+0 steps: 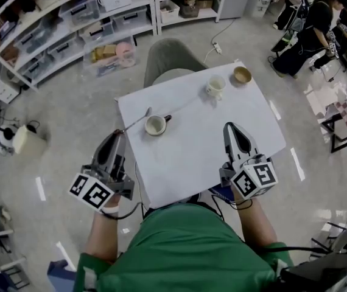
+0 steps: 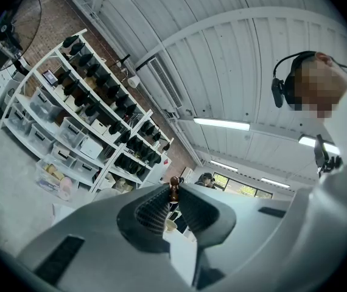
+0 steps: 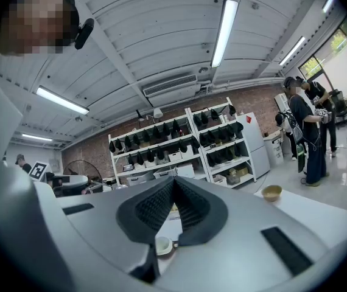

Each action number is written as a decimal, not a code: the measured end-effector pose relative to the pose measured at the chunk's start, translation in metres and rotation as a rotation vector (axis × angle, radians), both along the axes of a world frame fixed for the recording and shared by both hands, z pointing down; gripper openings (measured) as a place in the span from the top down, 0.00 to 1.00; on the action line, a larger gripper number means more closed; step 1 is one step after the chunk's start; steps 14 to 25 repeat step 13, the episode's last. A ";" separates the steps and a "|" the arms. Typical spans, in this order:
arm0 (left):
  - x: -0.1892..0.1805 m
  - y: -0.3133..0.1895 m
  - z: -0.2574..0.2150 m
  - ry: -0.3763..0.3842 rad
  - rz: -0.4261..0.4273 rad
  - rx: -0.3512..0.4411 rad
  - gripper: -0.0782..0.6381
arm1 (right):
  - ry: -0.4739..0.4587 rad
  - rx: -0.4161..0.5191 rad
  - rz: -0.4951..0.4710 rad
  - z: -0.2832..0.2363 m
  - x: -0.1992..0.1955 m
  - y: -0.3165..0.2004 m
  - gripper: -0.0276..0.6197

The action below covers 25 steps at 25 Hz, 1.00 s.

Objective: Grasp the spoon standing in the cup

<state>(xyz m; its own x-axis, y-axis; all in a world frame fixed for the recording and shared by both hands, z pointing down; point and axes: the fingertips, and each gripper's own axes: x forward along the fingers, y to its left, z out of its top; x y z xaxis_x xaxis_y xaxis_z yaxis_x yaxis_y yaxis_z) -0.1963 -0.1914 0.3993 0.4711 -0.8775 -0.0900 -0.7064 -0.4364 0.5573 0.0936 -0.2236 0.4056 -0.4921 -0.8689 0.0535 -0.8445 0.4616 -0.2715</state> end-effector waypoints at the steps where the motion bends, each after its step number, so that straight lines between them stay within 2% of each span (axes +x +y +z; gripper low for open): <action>1: 0.001 -0.001 -0.001 -0.001 0.001 0.001 0.81 | 0.001 0.003 -0.002 -0.001 0.000 -0.001 0.92; 25: 0.007 -0.005 0.004 0.005 0.020 -0.009 0.81 | 0.020 -0.004 0.006 -0.004 0.002 0.004 0.92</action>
